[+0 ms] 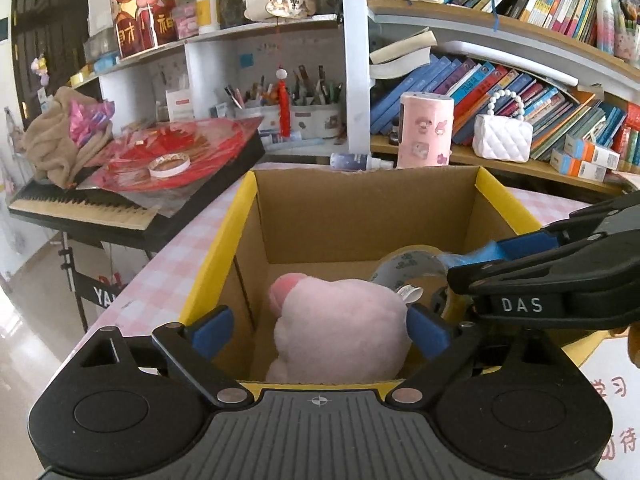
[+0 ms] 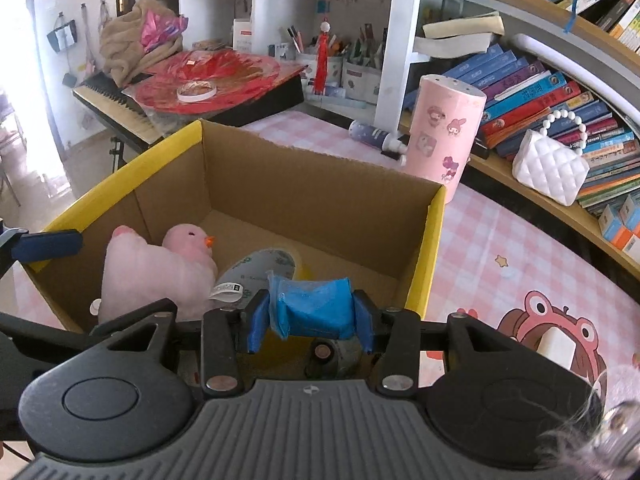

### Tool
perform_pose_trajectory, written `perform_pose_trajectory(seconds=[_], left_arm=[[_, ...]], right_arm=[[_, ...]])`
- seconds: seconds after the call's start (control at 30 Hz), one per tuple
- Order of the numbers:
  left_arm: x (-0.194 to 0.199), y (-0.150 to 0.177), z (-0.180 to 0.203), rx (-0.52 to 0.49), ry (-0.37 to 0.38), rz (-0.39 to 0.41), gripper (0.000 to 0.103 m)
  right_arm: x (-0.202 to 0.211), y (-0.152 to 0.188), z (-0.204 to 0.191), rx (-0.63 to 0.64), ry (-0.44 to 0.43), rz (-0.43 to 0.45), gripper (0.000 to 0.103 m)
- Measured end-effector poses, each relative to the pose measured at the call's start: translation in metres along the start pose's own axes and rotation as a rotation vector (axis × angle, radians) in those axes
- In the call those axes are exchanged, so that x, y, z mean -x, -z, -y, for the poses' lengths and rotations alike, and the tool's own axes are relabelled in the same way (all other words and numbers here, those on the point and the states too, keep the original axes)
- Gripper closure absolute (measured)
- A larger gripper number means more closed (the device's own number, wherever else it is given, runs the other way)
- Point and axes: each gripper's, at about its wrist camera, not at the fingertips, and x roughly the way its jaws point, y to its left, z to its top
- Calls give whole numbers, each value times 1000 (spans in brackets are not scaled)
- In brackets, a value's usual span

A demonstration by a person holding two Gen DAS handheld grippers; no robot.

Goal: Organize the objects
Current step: 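Lower the pig and packet into the box and open both tools, then withdraw both tools from the box toward the mint-green item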

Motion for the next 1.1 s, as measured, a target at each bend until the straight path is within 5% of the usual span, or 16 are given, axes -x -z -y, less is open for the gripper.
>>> perform_pose_trajectory(seconds=[0.1, 0.73, 1.1], left_arm=[[6, 0, -2, 9, 5, 14, 7], [72, 1, -23, 90, 17, 139, 7], [104, 29, -42, 113, 12, 131, 7]], right_arm=[[5, 1, -1, -9, 16, 16, 49], [90, 19, -2, -192, 130, 228, 38], [122, 58, -40, -168, 193, 214, 35]])
